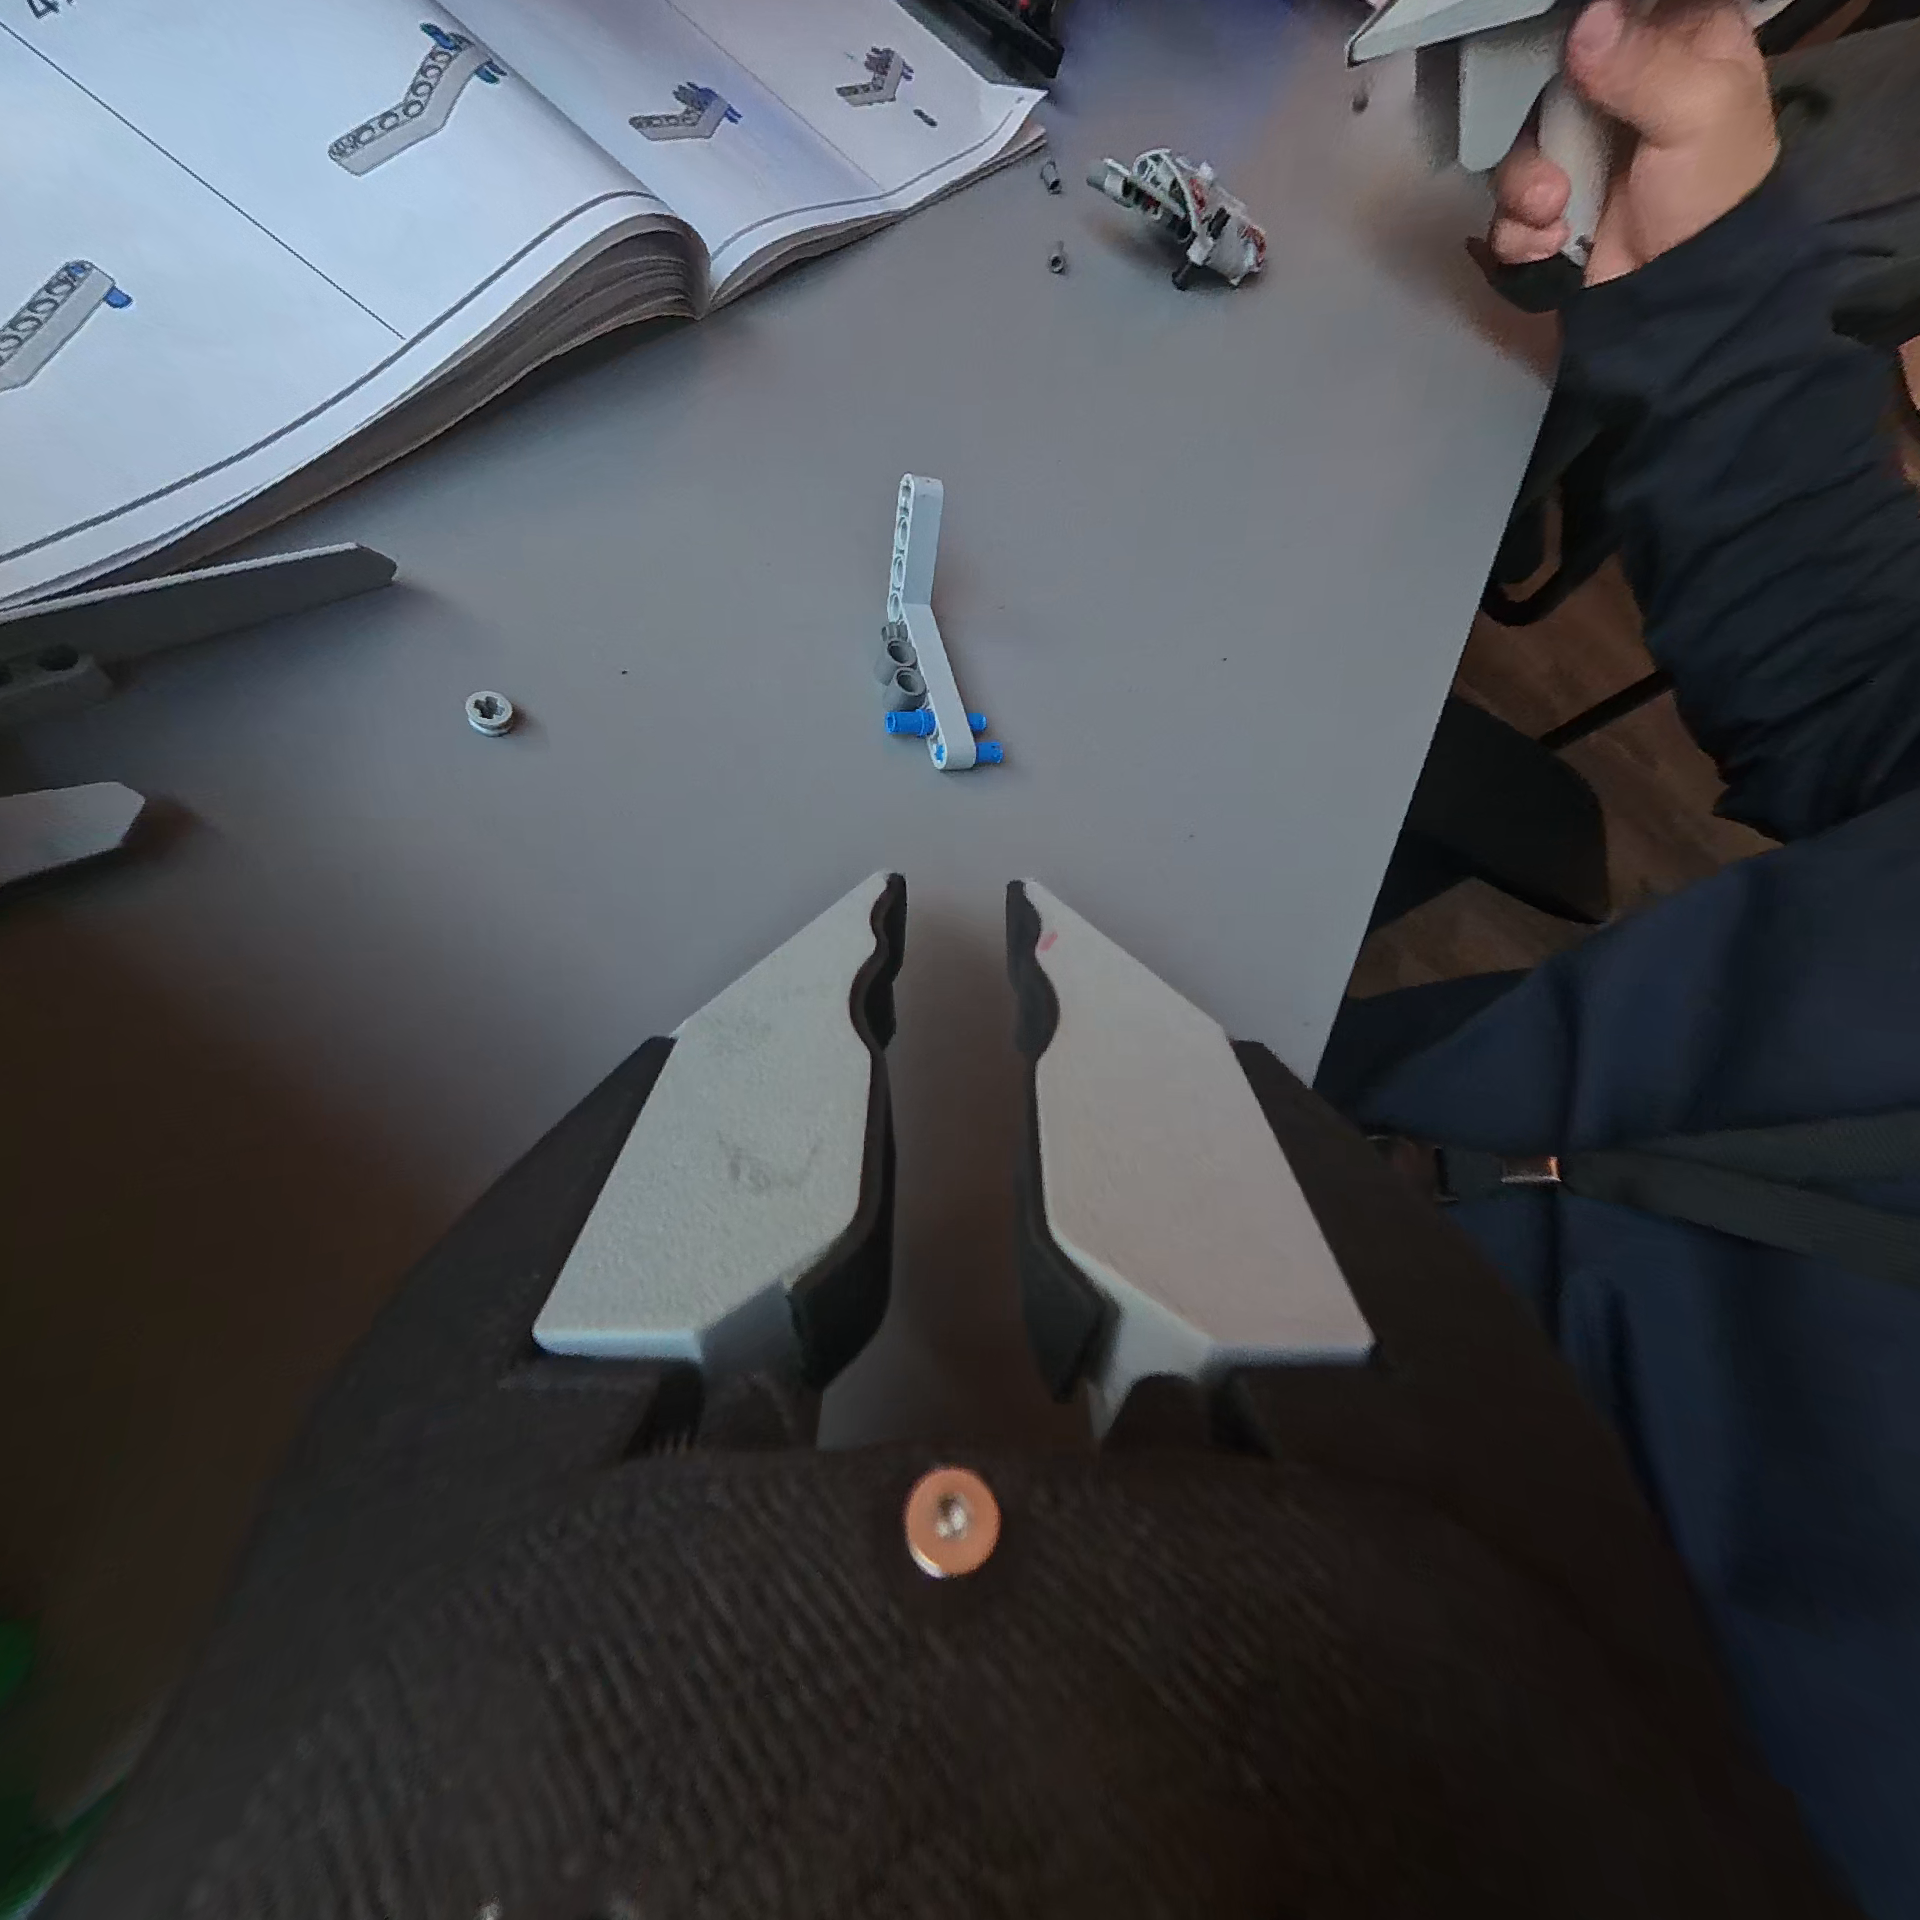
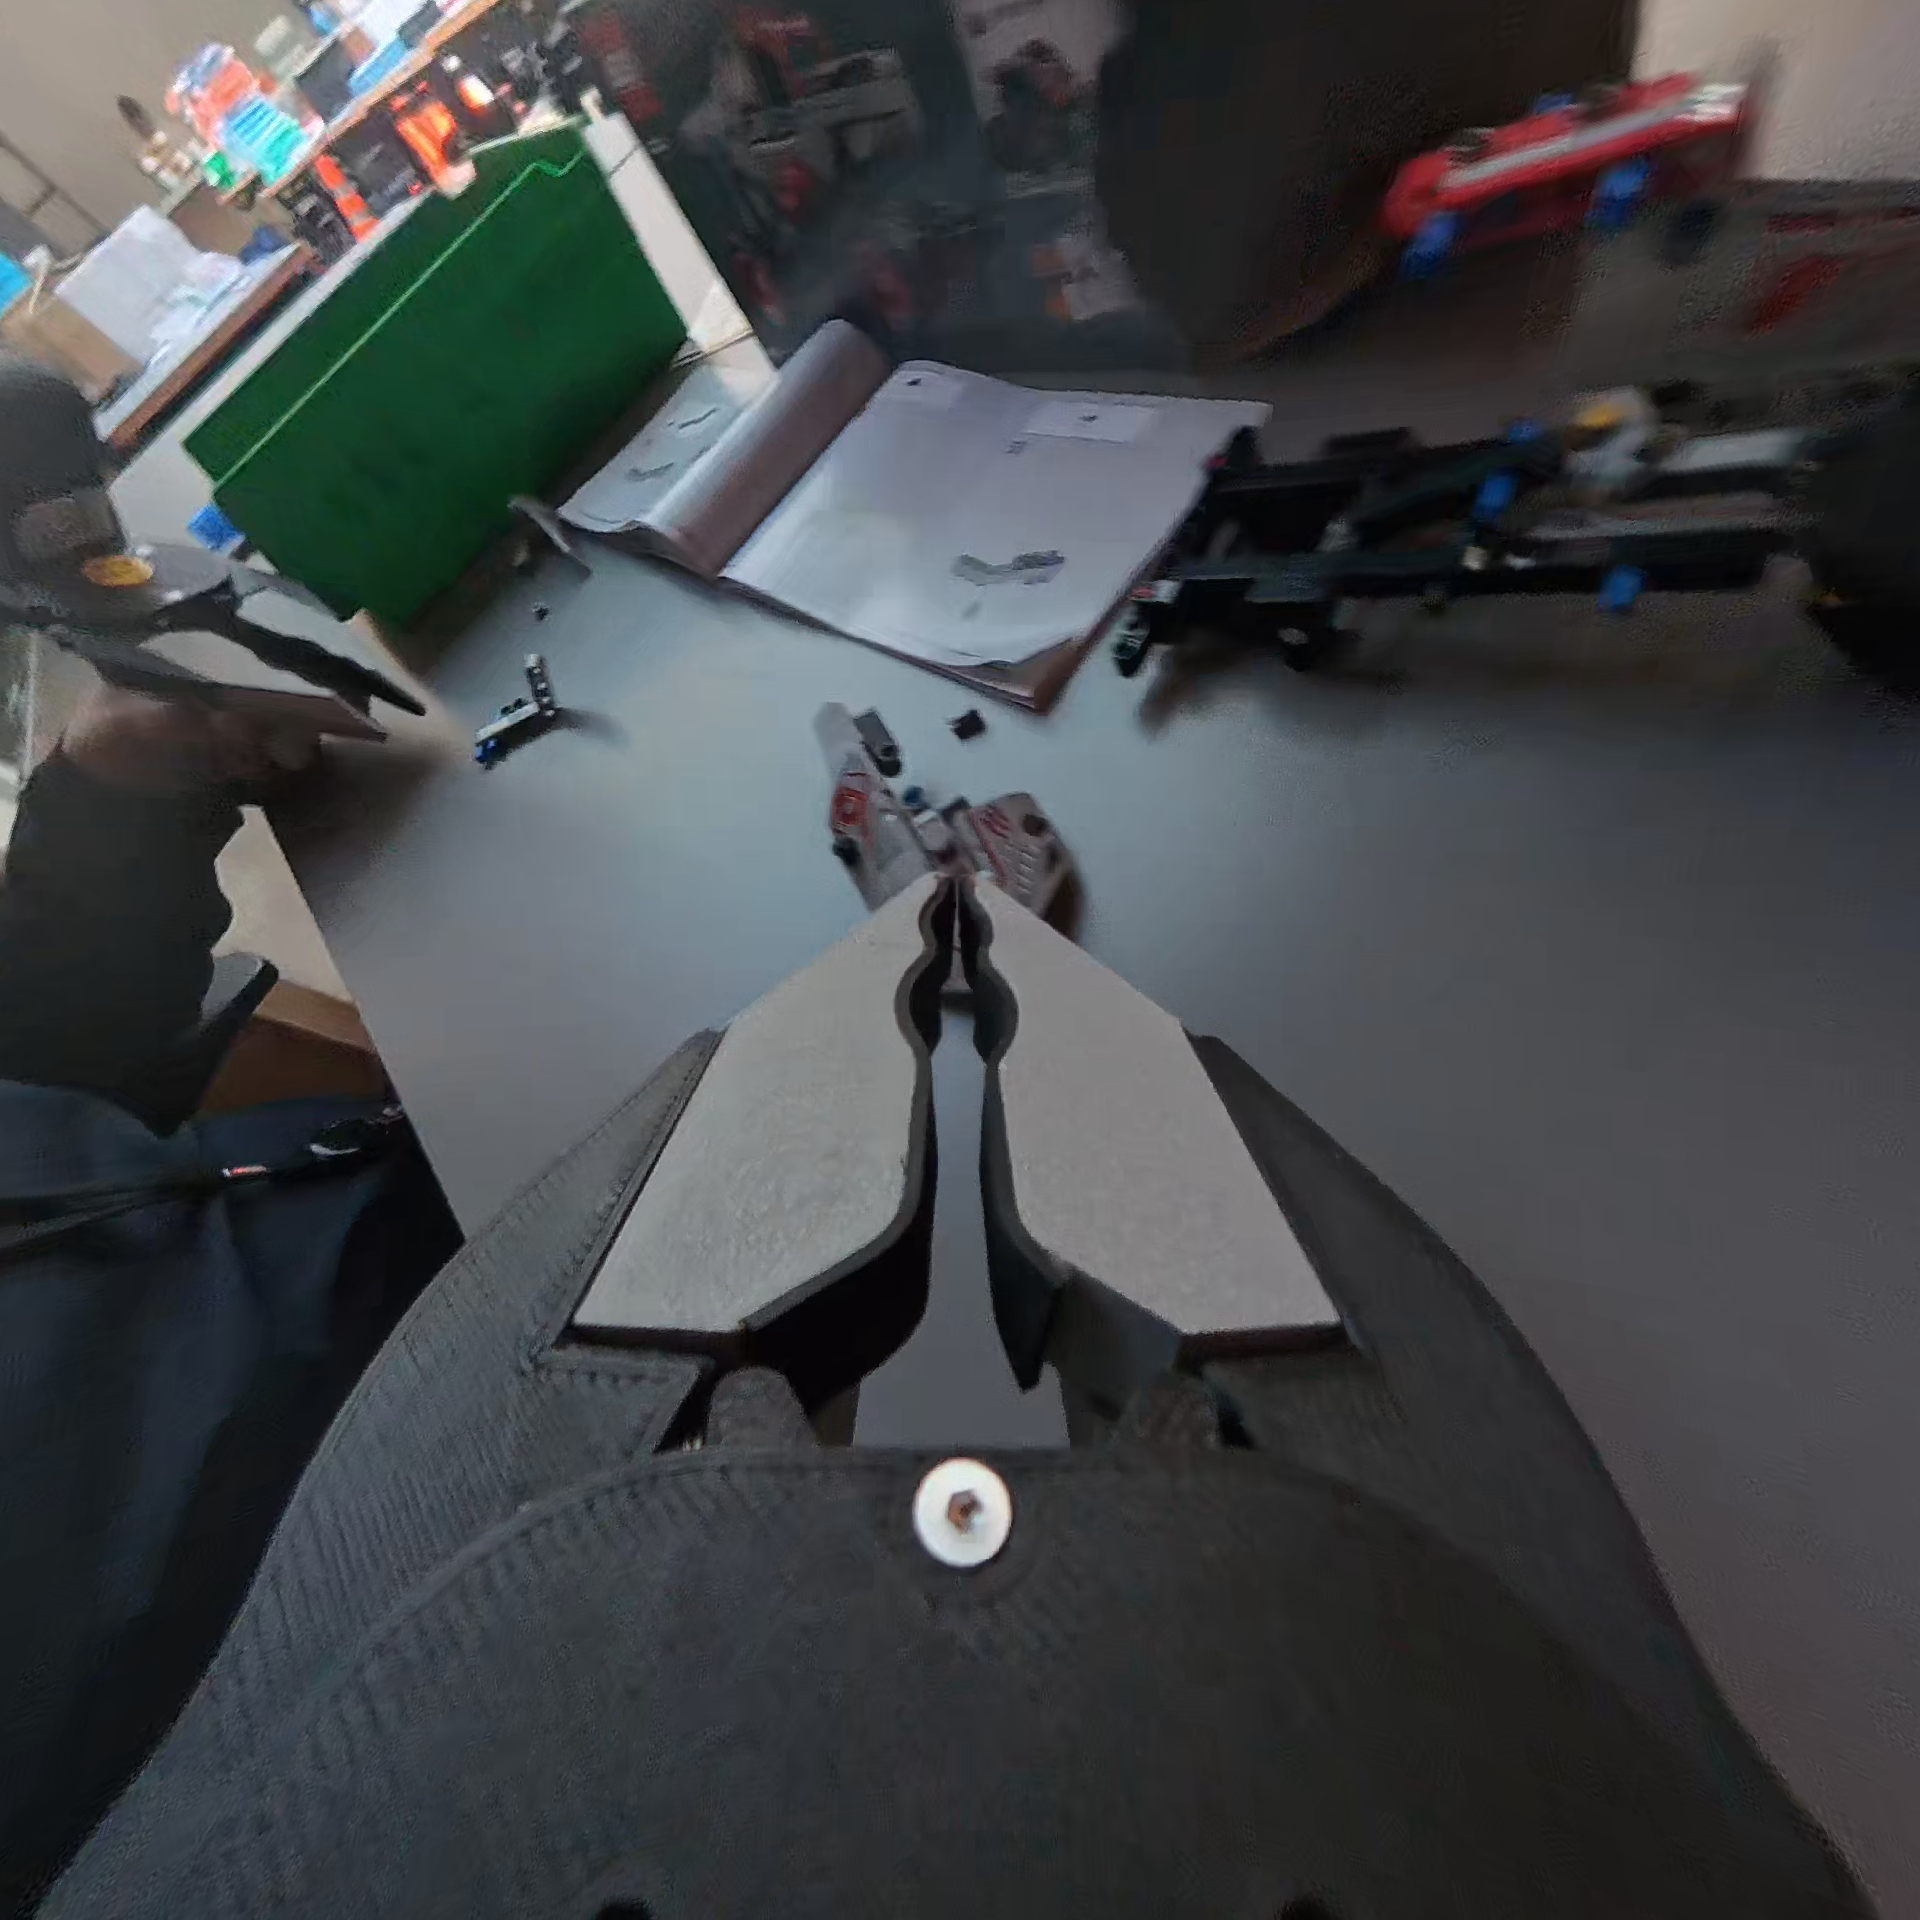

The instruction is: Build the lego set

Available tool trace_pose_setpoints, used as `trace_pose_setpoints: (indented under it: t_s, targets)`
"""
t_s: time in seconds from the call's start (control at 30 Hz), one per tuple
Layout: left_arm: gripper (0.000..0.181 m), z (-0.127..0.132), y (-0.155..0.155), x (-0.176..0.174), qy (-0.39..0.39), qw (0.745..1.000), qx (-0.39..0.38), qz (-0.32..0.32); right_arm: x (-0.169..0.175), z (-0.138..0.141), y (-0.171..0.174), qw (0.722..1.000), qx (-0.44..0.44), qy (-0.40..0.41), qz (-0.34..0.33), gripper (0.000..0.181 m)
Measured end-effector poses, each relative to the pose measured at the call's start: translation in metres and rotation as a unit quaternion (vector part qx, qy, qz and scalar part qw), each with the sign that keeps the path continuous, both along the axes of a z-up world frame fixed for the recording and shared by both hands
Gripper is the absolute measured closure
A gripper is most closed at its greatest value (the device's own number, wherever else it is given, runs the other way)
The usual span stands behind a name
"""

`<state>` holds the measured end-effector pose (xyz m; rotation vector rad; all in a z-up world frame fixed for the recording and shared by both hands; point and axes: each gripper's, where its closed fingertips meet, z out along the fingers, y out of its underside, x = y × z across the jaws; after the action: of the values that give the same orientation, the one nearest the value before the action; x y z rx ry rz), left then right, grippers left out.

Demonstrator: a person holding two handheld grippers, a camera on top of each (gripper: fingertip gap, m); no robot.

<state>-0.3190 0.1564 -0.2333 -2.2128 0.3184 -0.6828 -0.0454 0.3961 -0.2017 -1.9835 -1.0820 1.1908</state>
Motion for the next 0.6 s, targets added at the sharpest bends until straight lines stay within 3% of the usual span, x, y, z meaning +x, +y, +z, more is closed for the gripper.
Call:
trace_pose_setpoints:
  t_s: [0.1, 0.17, 0.23, 0.3, 0.43, 0.6]
  targets:
    - [0.165, -0.004, 0.000, -0.001, 0.018, 1.000, -0.005, 0.004, -0.030, -0.006, -0.017, 0.995, 0.065, -0.073, 0.034, 0.181]
    - [0.165, -0.003, 0.000, 0.000, 0.022, 1.000, 0.000, 0.005, -0.016, 0.004, 0.003, 0.982, 0.142, -0.119, -0.022, 0.181]
    - [0.165, -0.002, -0.002, 0.001, 0.014, 1.000, 0.002, 0.003, 0.013, 0.021, 0.019, 0.977, 0.162, -0.118, -0.070, 0.181]
    - [0.168, 0.000, -0.002, 0.001, 0.006, 1.000, 0.005, 0.001, 0.046, 0.022, 0.026, 0.975, 0.153, -0.130, -0.096, 0.162]
    - [0.170, -0.001, -0.003, 0.003, 0.007, 1.000, 0.002, -0.004, 0.069, -0.008, 0.010, 0.975, 0.140, -0.154, -0.072, 0.150]
    - [0.168, -0.005, -0.002, 0.002, 0.031, 1.000, -0.003, -0.001, 0.040, -0.036, 0.000, 0.971, 0.166, -0.172, -0.035, 0.149]
